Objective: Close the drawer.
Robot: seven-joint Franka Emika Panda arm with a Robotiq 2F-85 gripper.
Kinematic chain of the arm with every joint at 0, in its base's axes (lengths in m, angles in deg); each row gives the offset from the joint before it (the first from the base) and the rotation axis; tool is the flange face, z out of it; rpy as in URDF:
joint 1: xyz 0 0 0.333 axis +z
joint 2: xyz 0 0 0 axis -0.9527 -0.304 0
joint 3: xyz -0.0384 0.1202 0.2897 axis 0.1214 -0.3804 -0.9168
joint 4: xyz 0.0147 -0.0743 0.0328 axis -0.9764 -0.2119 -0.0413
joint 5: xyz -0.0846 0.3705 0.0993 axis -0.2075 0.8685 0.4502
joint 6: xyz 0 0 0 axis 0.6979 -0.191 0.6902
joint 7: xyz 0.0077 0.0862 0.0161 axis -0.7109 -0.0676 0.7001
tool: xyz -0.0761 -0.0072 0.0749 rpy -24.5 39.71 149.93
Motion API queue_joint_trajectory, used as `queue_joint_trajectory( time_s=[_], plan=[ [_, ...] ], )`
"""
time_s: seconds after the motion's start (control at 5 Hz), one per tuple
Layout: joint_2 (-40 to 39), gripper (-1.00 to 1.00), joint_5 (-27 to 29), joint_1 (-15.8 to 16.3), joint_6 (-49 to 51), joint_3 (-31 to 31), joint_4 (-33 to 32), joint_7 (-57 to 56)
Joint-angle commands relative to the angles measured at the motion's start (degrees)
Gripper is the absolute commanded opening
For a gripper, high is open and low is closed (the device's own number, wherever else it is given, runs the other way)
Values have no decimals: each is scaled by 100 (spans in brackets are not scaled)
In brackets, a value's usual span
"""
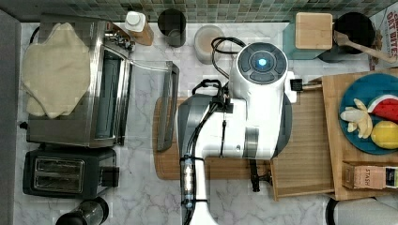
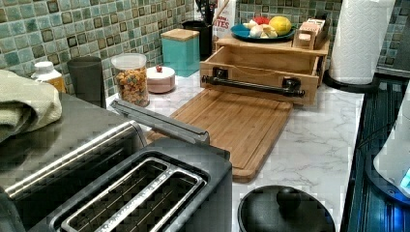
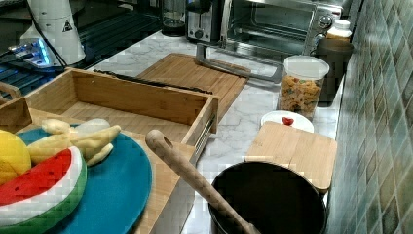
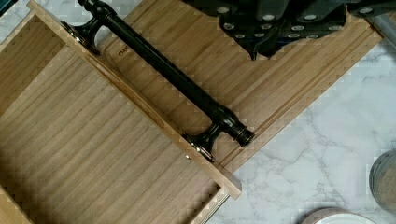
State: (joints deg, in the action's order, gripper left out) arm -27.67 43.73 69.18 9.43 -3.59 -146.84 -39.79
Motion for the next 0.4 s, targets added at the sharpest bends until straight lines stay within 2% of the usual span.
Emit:
queue_joint_trajectory(
  time_s=[0.2,0.4],
  plan=[
    [0,-100,-24,1,0,7,-5,-1],
    [228,-100,-49,-43,-488,33,-538,-283]
  ],
)
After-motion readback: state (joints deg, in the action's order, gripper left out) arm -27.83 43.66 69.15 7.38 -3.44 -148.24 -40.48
